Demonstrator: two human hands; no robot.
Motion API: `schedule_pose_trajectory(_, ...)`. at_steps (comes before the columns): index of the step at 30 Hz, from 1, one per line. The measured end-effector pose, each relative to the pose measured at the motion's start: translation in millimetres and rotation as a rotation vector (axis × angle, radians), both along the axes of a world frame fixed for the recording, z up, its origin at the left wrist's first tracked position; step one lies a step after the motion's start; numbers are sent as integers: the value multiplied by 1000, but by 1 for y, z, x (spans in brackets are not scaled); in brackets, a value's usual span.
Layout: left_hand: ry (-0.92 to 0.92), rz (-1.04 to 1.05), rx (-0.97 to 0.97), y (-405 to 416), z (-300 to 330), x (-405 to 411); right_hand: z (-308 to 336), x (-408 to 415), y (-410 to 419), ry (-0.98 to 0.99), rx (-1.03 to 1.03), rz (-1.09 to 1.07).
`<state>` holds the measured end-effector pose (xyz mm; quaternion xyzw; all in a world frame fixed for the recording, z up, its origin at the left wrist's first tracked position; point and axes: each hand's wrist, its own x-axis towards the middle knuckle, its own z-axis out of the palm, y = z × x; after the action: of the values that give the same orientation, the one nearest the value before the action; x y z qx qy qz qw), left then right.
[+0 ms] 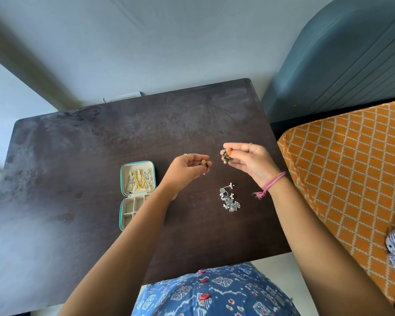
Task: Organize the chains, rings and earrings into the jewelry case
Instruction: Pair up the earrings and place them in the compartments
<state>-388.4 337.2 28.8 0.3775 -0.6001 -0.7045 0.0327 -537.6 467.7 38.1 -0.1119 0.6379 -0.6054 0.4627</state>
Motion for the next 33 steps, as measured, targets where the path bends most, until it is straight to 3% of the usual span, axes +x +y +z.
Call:
schedule_pose_trajectory(9, -214, 33, -109, -12, -47, -7, -57, 8, -36, -19, 249, 171)
schedule_pose_trajectory(26, -553, -181, -311, -38, -76, -36, -96, 22, -64, 362, 428, 236)
schedule_pose_trajectory(33, -564, -265, -563, -45, -81, -41, -101, 29, -71, 552, 521, 203)
